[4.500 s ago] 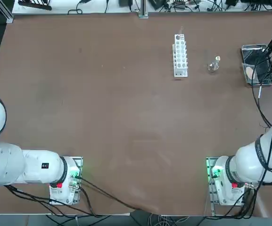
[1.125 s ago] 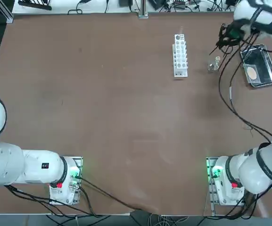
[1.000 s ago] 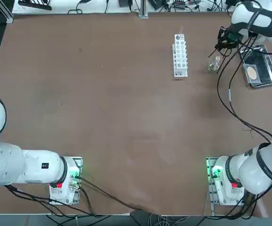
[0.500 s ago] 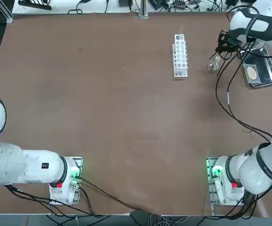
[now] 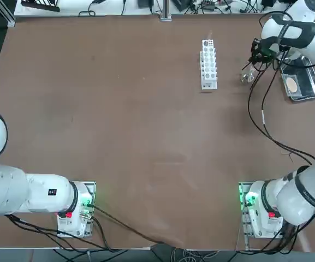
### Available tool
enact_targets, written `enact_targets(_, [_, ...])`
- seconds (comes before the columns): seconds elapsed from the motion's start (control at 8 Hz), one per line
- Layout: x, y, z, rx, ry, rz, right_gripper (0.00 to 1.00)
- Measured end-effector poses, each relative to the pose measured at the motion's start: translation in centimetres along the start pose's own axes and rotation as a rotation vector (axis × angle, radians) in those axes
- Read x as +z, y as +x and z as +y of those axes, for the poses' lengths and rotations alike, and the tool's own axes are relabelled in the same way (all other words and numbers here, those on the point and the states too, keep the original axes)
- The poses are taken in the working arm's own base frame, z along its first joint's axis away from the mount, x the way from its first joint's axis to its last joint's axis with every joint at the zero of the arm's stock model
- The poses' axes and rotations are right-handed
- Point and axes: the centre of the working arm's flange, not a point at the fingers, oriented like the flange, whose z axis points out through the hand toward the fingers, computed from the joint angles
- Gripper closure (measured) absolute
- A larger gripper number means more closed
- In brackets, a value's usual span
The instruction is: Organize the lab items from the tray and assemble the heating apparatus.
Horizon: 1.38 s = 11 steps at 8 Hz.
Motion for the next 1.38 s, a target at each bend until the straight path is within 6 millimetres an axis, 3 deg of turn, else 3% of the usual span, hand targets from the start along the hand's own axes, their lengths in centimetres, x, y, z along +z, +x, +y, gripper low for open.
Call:
enact_targets(0.62, [1.6,-0.1,-1.6,0.028,0.018,-0.015,0.90])
enact_targets(1.38, [2.3,-0.1,-1.3,0.039,0.008,-0.024,0.89])
